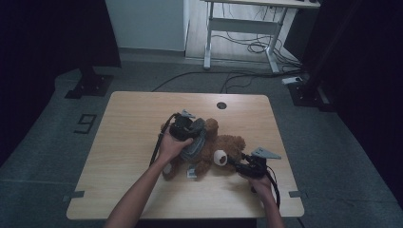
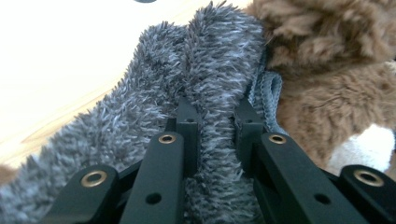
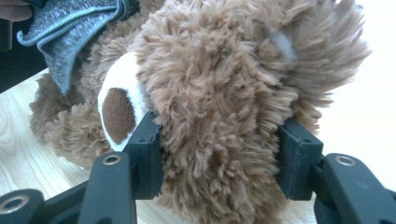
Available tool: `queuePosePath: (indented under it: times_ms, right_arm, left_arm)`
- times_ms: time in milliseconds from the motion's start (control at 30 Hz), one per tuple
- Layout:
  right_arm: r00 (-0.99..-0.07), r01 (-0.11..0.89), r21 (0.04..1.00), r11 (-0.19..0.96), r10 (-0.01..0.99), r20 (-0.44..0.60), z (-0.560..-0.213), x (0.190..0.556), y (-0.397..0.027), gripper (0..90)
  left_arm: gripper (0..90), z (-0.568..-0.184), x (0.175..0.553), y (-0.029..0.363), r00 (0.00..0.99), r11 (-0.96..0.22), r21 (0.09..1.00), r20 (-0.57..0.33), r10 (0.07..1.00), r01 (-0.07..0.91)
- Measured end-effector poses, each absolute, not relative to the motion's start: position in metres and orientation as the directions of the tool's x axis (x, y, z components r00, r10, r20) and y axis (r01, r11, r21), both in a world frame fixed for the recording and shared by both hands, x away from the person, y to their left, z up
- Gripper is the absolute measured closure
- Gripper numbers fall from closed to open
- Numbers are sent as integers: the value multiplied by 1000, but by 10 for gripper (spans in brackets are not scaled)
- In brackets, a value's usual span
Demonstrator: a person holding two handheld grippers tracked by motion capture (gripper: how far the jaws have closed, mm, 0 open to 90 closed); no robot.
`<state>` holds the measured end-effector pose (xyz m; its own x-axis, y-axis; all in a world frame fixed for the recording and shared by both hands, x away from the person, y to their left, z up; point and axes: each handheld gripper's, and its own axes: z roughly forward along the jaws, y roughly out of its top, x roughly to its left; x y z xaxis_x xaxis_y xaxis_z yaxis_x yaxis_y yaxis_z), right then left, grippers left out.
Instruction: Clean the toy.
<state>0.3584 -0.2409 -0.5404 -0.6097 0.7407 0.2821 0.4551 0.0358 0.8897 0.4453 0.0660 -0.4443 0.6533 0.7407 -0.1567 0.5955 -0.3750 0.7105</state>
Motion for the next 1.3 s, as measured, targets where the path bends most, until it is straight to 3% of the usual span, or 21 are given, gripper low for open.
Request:
queuePosePath:
  times_ms: [467, 567, 800, 1033, 1300]
  right_arm:
    - [-605, 464, 886, 22, 738, 298, -542, 359, -241, 435]
    - [-604, 465, 885, 19, 738, 301, -542, 359, -241, 435]
    - [-595, 471, 882, 6, 741, 313, -543, 359, -242, 437]
    - [-596, 471, 882, 6, 739, 313, -543, 359, -242, 437]
    - [-596, 471, 882, 6, 740, 313, -543, 359, -242, 437]
  left_arm:
    - [768, -463, 440, 149, 532, -322, 672, -126, 837, 667]
    - [769, -464, 434, 156, 534, -317, 697, -113, 838, 643]
    - [773, -438, 427, 134, 587, -356, 744, -60, 807, 565]
    - [772, -421, 425, 79, 674, -399, 768, -57, 736, 501]
    - [769, -442, 436, 39, 696, -438, 720, -86, 713, 538]
